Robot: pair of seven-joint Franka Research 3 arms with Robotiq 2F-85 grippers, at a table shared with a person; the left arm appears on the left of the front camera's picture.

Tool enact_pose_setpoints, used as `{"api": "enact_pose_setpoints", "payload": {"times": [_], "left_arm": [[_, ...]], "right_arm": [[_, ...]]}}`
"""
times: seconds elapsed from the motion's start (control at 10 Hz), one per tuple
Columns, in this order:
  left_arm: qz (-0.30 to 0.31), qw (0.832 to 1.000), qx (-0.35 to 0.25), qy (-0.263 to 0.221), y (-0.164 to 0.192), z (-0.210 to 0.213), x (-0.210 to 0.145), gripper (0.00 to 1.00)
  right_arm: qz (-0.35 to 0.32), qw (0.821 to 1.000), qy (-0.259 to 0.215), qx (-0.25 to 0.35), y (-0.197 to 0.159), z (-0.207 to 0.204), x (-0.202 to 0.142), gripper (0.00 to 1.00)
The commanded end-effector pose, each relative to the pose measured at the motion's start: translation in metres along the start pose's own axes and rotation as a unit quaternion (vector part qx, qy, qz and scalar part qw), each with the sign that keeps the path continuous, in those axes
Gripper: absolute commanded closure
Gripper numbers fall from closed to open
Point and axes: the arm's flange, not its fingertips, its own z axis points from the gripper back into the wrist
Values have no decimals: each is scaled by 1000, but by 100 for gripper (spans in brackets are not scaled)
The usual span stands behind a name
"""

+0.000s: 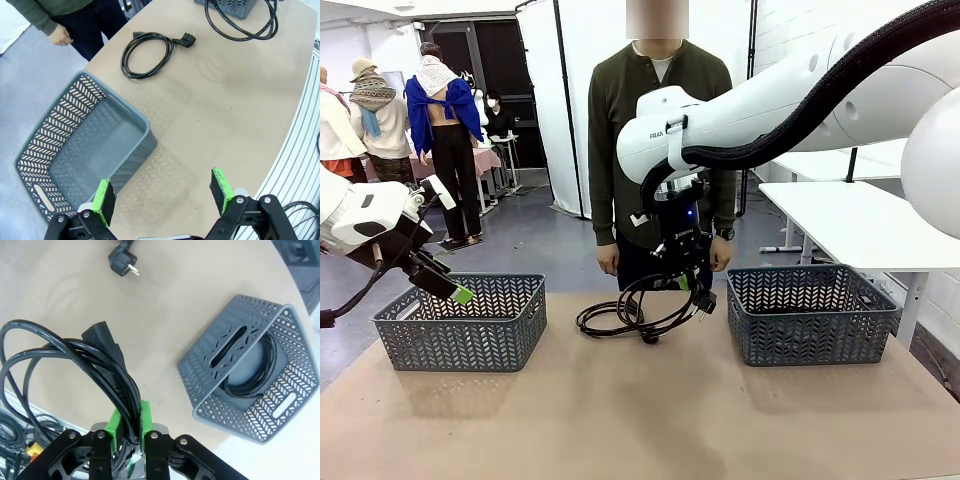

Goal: Organize the cables according to human instructions.
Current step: Pick up a bundle of cables and place it in the basket indicated by the human.

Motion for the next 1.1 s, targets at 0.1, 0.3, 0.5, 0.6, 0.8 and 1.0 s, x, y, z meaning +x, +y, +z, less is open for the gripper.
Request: {"api": "enact_pose_setpoints", "payload": {"times": [0.1, 0.3, 0.5, 0.6, 0.8, 1.0], "left_arm": [[3, 1000, 0, -1, 2, 0, -1, 0], [3, 1000, 0, -1, 2, 0, -1, 0], [3, 1000, 0, -1, 2, 0, -1, 0], [3, 1000, 0, -1, 2, 0, -1, 0], [3, 1000, 0, -1, 2, 0, -1, 0], [3, 1000, 0, -1, 2, 0, -1, 0]], "right_arm": [[30, 999, -6, 10, -35, 10, -5, 100], [67, 998, -9, 14, -71, 18, -8, 100], [110, 994, -5, 20, -112, 25, -14, 100], [126, 992, -8, 9, -132, 29, -18, 100], [193, 981, -1, -12, -173, 30, -23, 100], [254, 967, -1, -27, -217, 23, -22, 100]]}}
